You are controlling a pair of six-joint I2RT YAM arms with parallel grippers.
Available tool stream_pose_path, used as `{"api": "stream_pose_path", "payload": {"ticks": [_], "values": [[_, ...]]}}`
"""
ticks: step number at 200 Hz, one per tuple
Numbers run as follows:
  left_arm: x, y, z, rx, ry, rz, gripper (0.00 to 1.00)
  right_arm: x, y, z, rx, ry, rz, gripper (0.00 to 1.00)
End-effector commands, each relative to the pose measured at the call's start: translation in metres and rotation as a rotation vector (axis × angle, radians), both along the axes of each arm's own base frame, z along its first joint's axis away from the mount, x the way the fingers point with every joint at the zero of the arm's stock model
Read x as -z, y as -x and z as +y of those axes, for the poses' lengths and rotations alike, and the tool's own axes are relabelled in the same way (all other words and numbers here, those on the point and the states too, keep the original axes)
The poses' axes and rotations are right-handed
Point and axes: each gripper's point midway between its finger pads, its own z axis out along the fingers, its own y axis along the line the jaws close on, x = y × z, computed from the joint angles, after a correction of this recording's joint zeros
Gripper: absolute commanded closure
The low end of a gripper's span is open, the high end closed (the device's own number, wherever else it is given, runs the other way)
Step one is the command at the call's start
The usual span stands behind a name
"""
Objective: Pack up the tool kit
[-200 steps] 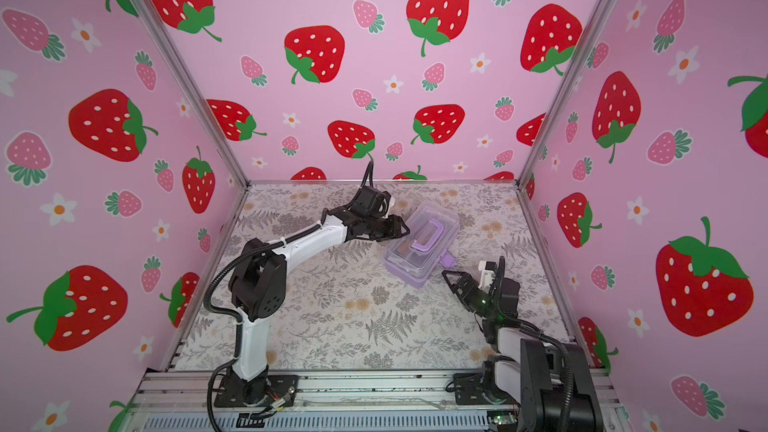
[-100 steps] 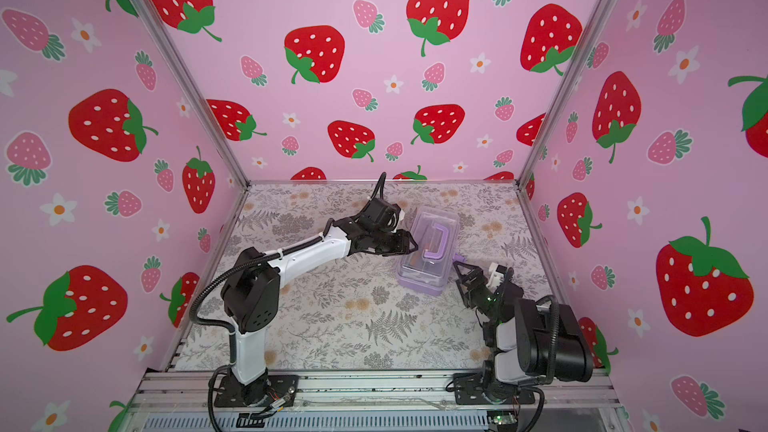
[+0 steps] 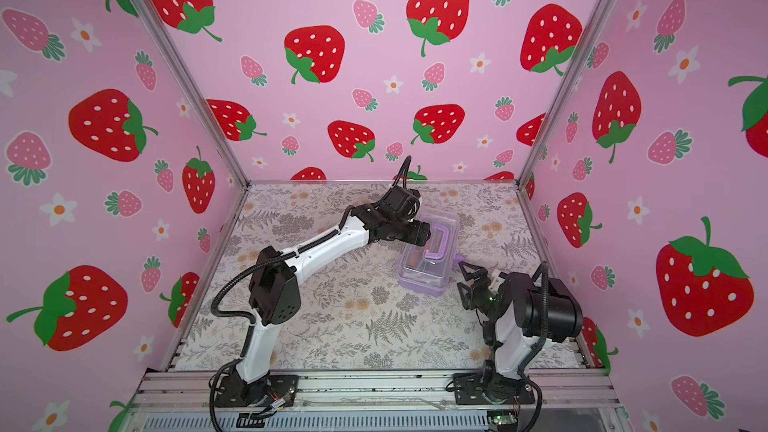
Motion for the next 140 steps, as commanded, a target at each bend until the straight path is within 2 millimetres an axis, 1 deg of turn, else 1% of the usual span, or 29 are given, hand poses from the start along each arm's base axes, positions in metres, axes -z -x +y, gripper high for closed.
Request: {"api": "stream_pose_path", "payload": {"ticks": [1,55,84,93,120,140], "values": [[-0.002,0.003,-0.008,0.061,-0.048,-0.028,0.12,-0.022,-0.005,-0.010,0.068,-0.026,-0.100,0.01],[0.008,0.007,-0.024,0.116,-0.086,-0.027,0.11,-0.014,-0.013,-0.016,0.089,-0.036,-0.087,0.01],[0.016,0.008,-0.025,0.120,-0.105,-0.012,0.12,-0.017,-0.017,-0.016,0.091,-0.063,-0.107,0.01],[0.019,0.008,-0.024,0.117,-0.107,-0.007,0.13,-0.015,-0.018,-0.015,0.083,-0.073,-0.097,0.01],[0.024,0.011,-0.023,0.115,-0.116,0.007,0.14,-0.021,-0.026,-0.013,0.058,-0.063,-0.137,0.03],[0.028,0.014,-0.024,0.114,-0.116,0.018,0.15,-0.027,-0.037,-0.010,0.026,-0.065,-0.173,0.04]]}}
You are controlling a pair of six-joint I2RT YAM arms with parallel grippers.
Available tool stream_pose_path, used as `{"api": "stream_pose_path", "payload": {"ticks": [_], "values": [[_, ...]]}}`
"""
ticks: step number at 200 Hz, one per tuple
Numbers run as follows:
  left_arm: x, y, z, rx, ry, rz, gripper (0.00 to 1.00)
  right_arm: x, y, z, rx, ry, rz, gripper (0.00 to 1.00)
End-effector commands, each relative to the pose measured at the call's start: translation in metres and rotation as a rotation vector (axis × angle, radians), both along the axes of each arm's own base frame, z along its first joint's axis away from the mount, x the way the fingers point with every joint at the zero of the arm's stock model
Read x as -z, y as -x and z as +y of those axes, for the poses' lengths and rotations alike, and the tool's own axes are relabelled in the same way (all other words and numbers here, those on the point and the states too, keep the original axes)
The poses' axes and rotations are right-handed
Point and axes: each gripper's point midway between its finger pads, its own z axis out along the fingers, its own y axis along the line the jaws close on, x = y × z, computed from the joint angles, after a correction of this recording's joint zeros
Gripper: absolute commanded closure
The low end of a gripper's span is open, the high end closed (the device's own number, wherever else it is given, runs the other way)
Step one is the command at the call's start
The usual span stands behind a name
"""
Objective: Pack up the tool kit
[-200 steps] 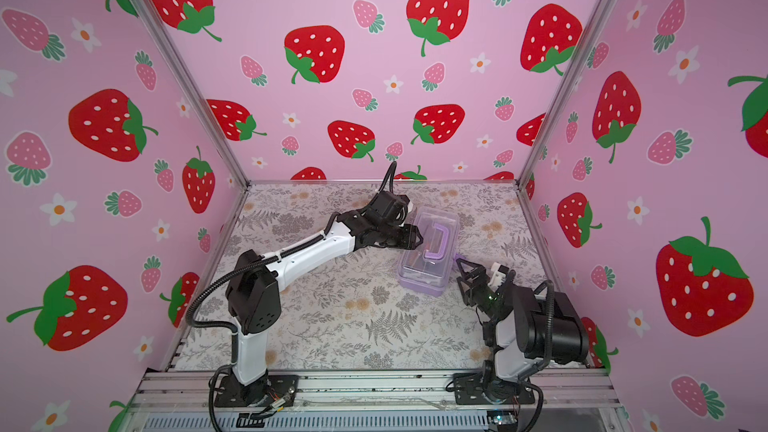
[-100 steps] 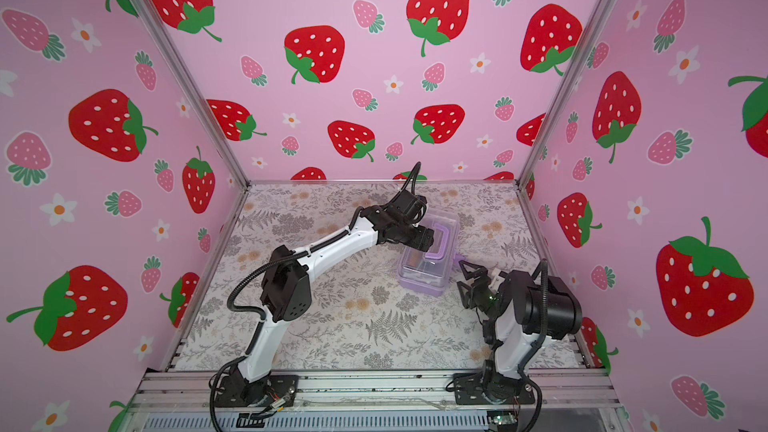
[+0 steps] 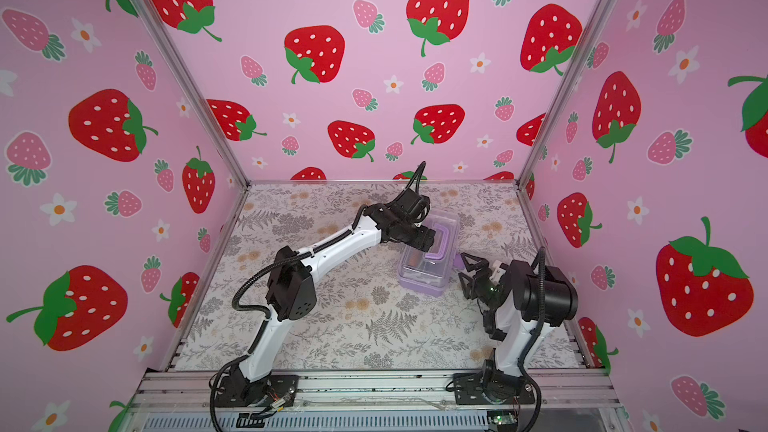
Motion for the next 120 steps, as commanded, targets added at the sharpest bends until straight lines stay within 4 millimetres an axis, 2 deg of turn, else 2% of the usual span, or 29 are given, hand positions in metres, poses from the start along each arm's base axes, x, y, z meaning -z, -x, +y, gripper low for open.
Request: {"api": "stream_pose_path", "payload": {"ticks": [1,37,120], "values": [[0.011,0.011,-0.011,0.041,-0.013,0.020,0.15,-0.034,-0.010,-0.005,0.030,-0.048,-0.171,0.04],[0.017,0.014,-0.011,0.039,-0.018,0.039,0.15,-0.035,-0.026,0.002,-0.033,-0.079,-0.187,0.07],[0.024,0.018,-0.010,0.033,-0.012,0.065,0.16,-0.078,-0.029,0.010,-0.101,-0.077,-0.322,0.24]]}}
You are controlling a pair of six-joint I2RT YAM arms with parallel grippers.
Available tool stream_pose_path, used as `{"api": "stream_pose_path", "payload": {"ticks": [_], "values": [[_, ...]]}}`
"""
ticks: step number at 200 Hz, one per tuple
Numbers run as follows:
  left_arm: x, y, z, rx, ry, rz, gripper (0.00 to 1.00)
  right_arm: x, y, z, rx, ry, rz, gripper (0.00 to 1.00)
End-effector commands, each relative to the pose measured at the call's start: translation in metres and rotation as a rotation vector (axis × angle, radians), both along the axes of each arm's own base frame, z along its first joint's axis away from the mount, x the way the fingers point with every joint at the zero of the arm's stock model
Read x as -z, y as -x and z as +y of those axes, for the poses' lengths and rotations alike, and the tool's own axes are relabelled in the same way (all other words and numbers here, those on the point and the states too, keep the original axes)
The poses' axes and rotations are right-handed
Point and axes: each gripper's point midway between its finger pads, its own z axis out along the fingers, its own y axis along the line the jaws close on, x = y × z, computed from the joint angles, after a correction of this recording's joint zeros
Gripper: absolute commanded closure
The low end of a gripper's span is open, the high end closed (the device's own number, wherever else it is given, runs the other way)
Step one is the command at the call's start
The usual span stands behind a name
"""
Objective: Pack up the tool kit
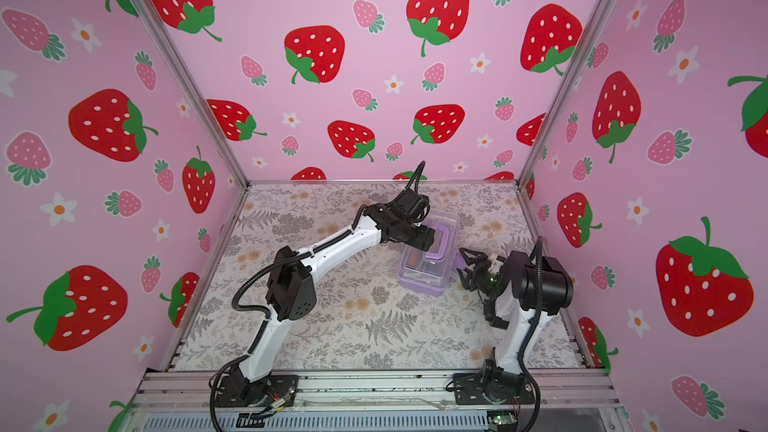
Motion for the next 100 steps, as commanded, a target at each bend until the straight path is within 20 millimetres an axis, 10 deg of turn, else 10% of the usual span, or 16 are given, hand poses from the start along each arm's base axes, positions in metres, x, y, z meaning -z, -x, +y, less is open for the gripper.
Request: {"api": "stream_pose_path", "payload": {"ticks": [1,100], "values": [[0.024,0.019,-0.010,0.056,-0.020,0.056,0.16,-0.072,-0.001,0.001,-0.016,-0.007,-0.324,0.24],[0.025,0.023,-0.003,0.049,-0.025,0.056,0.17,-0.108,0.008,0.006,-0.046,-0.011,-0.419,0.38]]}}
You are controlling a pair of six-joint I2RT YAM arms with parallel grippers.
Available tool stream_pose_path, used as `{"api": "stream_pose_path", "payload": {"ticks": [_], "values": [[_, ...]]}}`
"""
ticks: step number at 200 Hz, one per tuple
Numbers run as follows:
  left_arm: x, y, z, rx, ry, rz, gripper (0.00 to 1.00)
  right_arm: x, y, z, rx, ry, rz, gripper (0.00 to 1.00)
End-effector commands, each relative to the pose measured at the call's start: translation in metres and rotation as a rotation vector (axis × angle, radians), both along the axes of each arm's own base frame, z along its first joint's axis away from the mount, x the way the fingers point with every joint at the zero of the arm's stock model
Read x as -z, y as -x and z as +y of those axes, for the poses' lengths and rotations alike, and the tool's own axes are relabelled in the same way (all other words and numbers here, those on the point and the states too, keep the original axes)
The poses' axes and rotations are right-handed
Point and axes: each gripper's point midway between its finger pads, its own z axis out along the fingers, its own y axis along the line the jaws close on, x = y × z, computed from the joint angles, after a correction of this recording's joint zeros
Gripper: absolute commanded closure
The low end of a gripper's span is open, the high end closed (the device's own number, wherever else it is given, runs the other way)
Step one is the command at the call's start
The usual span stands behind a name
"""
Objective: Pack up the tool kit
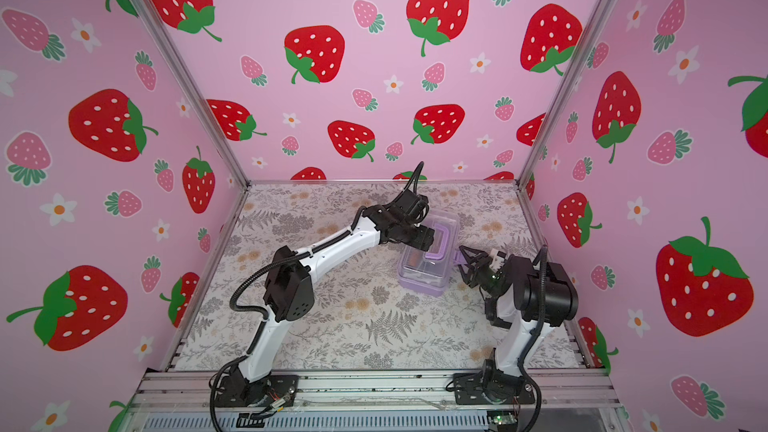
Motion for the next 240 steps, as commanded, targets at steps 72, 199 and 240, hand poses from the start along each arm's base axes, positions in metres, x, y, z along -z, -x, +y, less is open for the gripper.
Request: {"api": "stream_pose_path", "payload": {"ticks": [72,199,240], "values": [[0.025,0.026,-0.002,0.058,-0.040,0.069,0.18,-0.079,0.013,0.002,-0.010,0.022,-0.367,0.43],[0.029,0.024,-0.005,0.056,-0.037,0.080,0.18,-0.075,0.005,0.001,-0.012,0.036,-0.373,0.54],[0.031,0.024,-0.006,0.056,-0.040,0.085,0.19,-0.082,0.006,0.001,-0.013,0.040,-0.397,0.55]]}}
